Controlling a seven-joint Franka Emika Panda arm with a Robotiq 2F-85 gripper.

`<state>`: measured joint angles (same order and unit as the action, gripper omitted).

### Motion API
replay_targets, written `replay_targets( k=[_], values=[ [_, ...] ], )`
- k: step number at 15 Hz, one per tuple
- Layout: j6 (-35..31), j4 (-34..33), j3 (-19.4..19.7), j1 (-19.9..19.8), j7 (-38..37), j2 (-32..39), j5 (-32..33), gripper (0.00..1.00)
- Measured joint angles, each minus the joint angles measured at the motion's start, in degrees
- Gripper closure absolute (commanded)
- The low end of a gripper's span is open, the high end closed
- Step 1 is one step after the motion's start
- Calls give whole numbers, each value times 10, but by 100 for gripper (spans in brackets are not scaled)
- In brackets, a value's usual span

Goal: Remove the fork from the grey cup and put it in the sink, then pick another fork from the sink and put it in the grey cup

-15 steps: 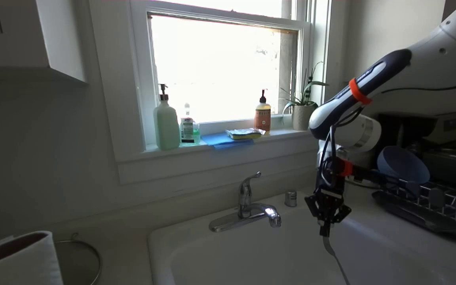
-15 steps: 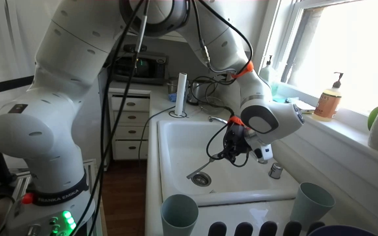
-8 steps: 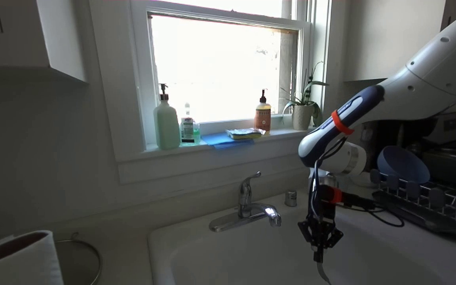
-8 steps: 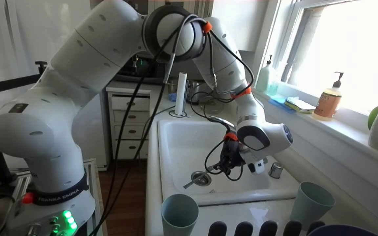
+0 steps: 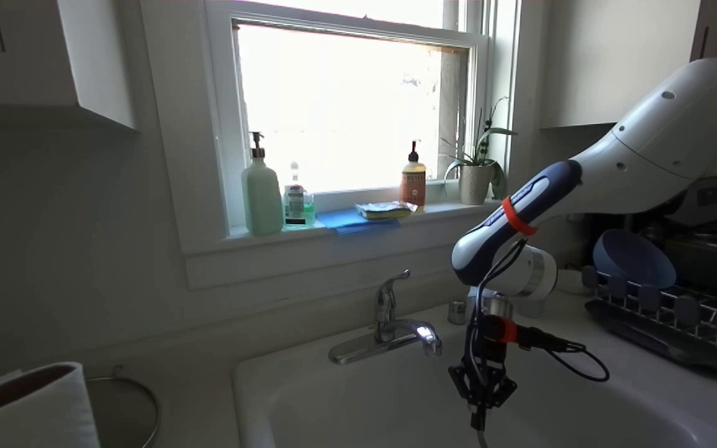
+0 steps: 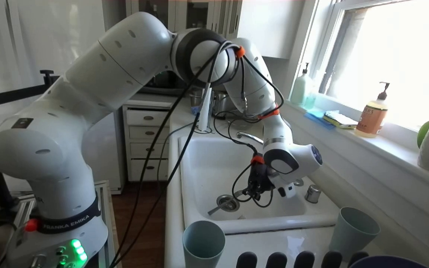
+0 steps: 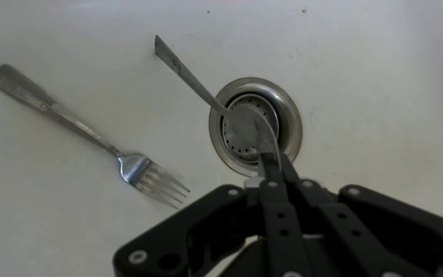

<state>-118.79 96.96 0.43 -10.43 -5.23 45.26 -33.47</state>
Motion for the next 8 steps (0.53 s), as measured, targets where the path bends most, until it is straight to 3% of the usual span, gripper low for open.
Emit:
replay_targets(
  k=[2,5,6,7,8],
  values=[
    [-14,-9,0,4,0,11,1,98],
    [-27,-24,0,6,0,28,2,65],
    [-36,-29,0,8,0,35,2,62],
    [-46,-33,0,9,0,44,2,90],
    [-55,-37,-1,10,0,53,2,91]
  ],
)
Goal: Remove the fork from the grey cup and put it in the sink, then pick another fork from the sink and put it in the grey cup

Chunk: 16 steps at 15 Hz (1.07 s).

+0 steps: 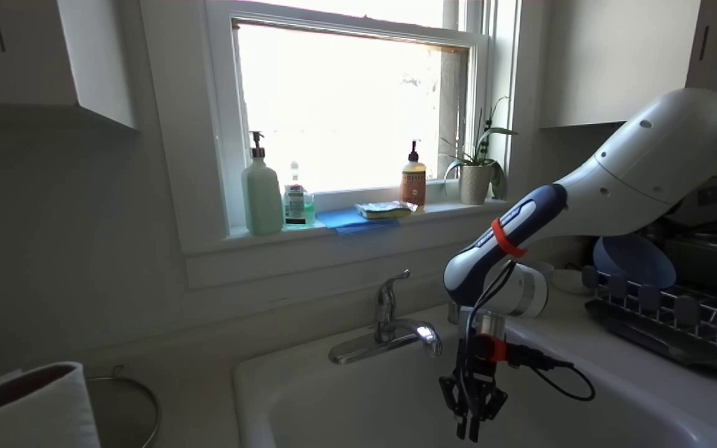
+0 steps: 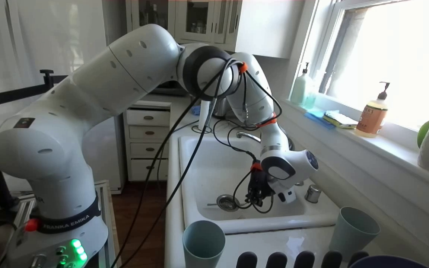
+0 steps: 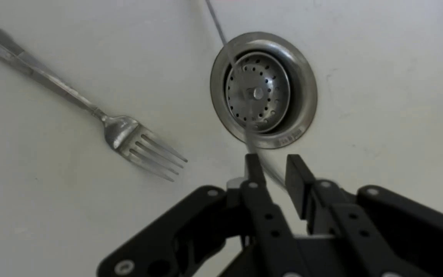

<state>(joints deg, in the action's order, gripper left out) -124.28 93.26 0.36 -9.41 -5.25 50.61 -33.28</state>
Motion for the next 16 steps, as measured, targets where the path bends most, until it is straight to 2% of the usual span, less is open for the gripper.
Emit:
replay_targets(
  k=[2,3,4,6,11,16],
  values=[
    [-12,-9,-1,1,0,18,2,100],
    [-15,-14,-2,2,0,25,3,100],
    [-16,-19,-2,2,0,31,6,72],
    [-16,-27,-2,2,0,39,16,73],
    [6,-49,3,10,-35,40,78,39],
    [20,-59,29,43,-100,41,143,3]
  ],
)
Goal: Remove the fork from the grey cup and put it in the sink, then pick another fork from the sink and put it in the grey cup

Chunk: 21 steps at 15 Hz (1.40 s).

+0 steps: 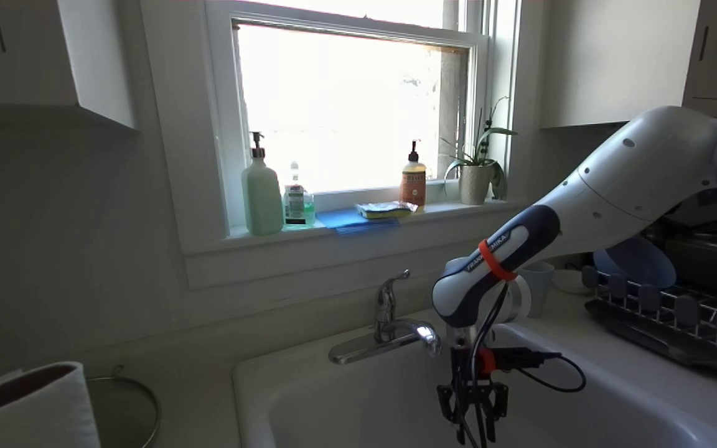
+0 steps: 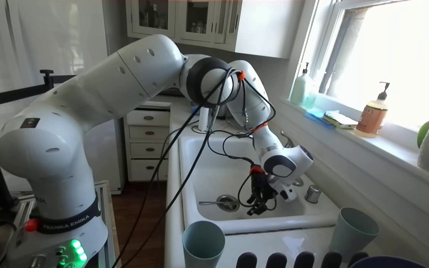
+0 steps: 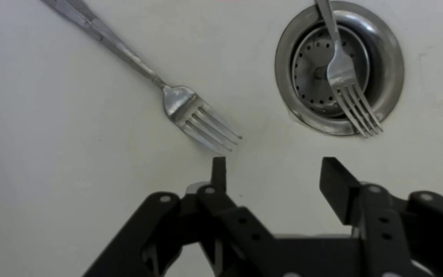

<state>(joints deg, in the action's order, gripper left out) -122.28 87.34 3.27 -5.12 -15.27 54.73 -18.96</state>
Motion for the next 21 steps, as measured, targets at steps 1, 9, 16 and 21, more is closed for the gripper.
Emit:
replay_targets(
  k=[1,9,16,21],
  values=[
    [2,0,6,7,-11,1,12,1],
    [9,-1,37,33,-69,17,61,0],
    [-3,-3,40,39,-130,32,61,10],
    [-3,-16,40,40,-170,42,61,50]
  ],
)
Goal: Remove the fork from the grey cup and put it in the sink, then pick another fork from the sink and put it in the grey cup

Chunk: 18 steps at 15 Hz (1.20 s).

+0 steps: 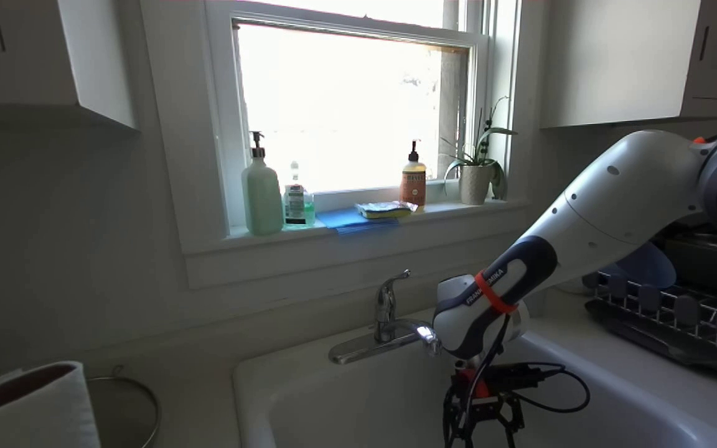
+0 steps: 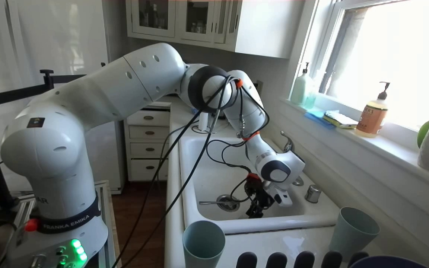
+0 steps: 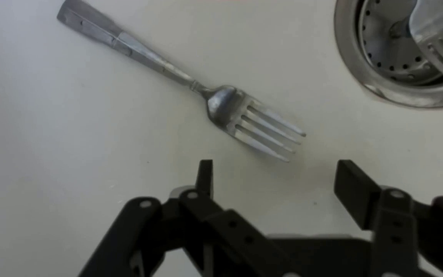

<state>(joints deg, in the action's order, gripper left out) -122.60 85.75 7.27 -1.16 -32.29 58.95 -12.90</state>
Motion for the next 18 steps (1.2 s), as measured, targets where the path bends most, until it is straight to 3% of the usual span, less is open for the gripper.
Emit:
replay_targets(
  k=[2,4,5,6,8,9,10,18],
  values=[
    [0,-7,0,0,-11,4,0,65],
    [0,-10,0,0,-21,6,0,33],
    [0,-12,0,0,-24,6,-1,25],
    [0,-13,0,0,-27,6,-2,21],
    [2,-13,-4,-1,-29,6,-6,25],
    [5,-13,-7,-2,-29,6,-8,31],
    [7,-13,-9,-2,-29,6,-8,46],
    [33,-15,-11,-3,-32,7,-8,99]
  ],
)
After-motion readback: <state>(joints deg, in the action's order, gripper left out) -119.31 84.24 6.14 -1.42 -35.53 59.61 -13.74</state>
